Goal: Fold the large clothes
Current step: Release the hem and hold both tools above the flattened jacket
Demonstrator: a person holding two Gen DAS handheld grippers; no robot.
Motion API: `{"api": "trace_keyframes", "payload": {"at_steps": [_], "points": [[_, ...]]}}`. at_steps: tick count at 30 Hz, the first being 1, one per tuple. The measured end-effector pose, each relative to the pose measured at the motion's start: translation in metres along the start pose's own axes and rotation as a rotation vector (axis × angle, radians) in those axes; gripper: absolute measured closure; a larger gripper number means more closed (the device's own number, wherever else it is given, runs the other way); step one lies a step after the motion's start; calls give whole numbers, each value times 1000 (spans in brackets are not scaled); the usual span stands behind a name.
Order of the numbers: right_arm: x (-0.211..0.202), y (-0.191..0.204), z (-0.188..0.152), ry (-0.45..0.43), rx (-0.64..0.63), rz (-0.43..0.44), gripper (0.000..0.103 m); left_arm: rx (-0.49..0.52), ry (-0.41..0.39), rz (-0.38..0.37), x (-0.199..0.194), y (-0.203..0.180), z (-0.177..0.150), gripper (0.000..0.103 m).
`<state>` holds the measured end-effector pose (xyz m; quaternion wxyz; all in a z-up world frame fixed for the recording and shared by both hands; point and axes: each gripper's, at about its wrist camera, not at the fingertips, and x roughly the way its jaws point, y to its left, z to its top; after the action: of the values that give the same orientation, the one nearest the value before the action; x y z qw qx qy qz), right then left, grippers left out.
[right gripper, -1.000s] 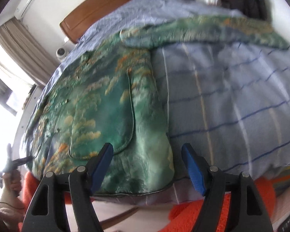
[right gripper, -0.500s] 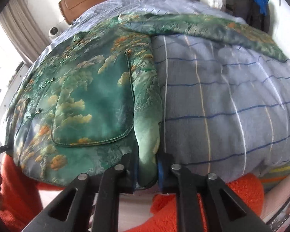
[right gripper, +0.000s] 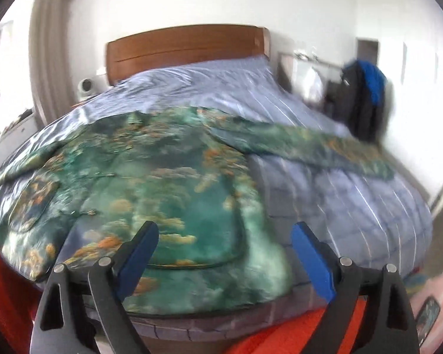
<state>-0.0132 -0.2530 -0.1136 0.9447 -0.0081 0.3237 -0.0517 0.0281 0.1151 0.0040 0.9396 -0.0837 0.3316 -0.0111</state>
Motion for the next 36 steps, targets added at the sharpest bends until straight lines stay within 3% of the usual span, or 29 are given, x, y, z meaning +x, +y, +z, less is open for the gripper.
{"api": "trace_keyframes", "payload": {"at_steps": [12, 15, 18, 24, 32, 36], "points": [[-4, 33, -20, -22, -111, 73, 12, 139, 122, -14, 2, -51, -27, 1], [-5, 33, -20, -35, -115, 75, 12, 176, 108, -30, -2, -54, -25, 1], [-5, 33, -21, -43, -116, 77, 12, 166, 80, -92, -11, -54, -15, 1], [-4, 35, -24, -41, -120, 84, 12, 161, -13, -77, -25, -64, -14, 1], [-5, 40, -25, -45, -134, 91, 12, 171, 34, -82, -20, -75, -43, 1], [-4, 43, -25, -43, -138, 99, 12, 204, 20, -74, -21, -82, -49, 1]]}}
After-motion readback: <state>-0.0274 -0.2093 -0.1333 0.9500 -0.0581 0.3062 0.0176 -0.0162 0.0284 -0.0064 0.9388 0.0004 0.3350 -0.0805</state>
